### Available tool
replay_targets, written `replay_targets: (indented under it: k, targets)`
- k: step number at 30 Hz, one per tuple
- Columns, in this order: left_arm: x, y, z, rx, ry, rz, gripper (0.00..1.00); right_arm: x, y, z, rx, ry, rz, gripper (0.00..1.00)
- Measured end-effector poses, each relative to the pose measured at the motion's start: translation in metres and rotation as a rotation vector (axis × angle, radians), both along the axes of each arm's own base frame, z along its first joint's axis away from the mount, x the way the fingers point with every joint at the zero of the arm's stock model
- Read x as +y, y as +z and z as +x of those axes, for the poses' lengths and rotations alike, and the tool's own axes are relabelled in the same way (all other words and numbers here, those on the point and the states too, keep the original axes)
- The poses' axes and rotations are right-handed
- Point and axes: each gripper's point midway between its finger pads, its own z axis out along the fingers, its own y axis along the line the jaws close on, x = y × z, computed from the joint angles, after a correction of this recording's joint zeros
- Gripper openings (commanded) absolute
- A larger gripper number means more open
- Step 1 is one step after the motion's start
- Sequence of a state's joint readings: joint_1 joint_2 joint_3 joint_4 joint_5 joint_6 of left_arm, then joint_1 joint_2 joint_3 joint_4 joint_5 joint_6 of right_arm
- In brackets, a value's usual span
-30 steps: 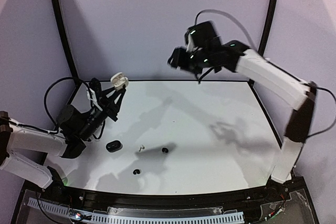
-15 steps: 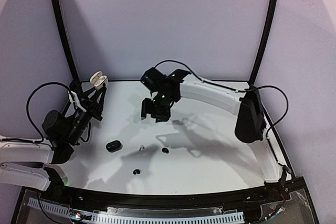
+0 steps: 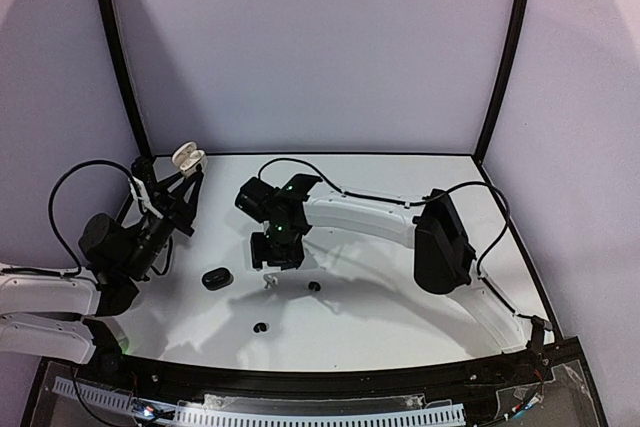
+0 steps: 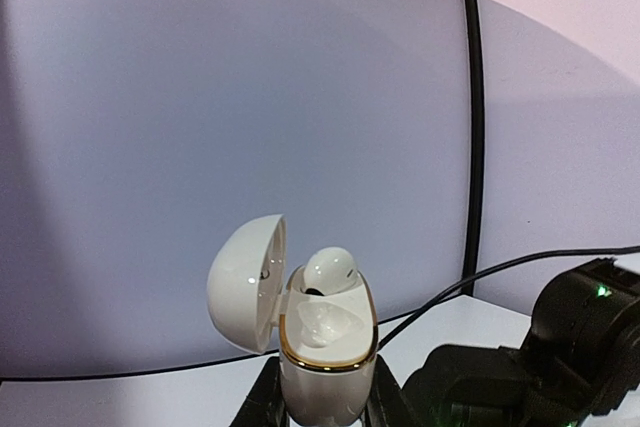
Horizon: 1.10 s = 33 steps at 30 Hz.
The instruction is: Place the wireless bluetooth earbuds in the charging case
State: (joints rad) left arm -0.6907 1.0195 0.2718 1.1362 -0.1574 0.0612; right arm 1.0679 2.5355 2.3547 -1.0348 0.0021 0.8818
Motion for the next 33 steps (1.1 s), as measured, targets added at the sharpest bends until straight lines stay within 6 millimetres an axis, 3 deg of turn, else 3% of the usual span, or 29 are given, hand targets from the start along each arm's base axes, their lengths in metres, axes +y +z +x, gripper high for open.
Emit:
replay_targets:
  k: [12,19,33]
  targets:
    - [-0.003,0.001,-0.002,0.006,-0.032,-0.016,0.01,0.007,-0.020,-0.013,-0.139,0.161,-0.118,0.54]
    - [-0.004,0.001,-0.003,0.007,-0.037,-0.019,0.01,0.005,-0.022,-0.023,-0.175,0.223,-0.173,0.54]
    - [-0.005,0.001,-0.004,0.007,-0.049,-0.019,0.01,-0.037,-0.023,-0.035,-0.142,0.229,-0.307,0.59]
